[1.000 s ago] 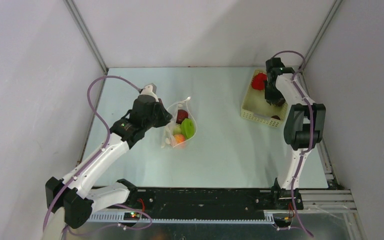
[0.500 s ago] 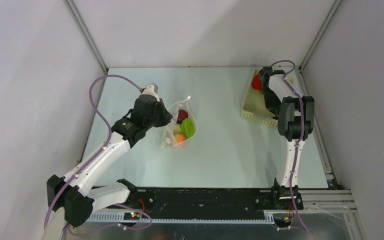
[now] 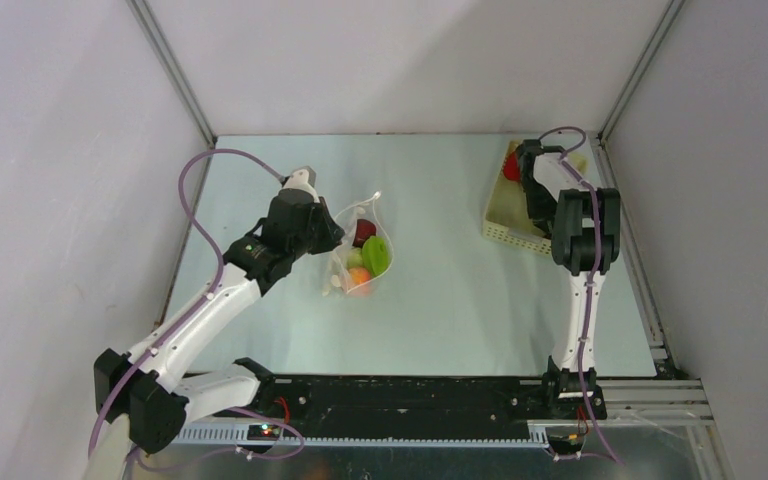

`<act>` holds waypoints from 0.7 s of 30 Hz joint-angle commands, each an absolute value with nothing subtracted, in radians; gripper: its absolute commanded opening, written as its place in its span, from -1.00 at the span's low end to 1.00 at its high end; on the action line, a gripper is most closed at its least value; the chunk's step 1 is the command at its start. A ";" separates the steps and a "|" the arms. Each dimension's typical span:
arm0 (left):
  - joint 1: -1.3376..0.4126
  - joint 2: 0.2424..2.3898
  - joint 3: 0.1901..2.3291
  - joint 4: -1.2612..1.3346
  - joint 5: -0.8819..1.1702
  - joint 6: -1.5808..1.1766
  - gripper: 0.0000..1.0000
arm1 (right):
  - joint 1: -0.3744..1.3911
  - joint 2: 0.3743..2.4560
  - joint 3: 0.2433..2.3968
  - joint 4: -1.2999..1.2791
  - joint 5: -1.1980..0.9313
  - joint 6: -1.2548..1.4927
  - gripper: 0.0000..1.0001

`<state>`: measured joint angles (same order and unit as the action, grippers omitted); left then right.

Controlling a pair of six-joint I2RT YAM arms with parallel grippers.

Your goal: Place the food in the zip-top bag and seal the zipper

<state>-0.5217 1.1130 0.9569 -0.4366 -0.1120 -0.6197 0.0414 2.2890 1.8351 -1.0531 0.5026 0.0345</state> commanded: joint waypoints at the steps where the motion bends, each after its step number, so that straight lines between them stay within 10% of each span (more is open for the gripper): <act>1: -0.523 1.118 0.998 -0.434 -0.135 -0.602 -1.00 | 0.027 2.261 1.874 -0.961 0.365 0.075 -0.50; 12: -0.523 1.115 0.993 -0.438 -0.143 -0.604 -1.00 | -0.056 2.089 1.769 -0.761 -0.161 0.148 -0.37; 21: -0.522 1.110 0.982 -0.411 -0.143 -0.594 -1.00 | -0.063 2.044 1.765 -0.711 0.201 0.120 0.37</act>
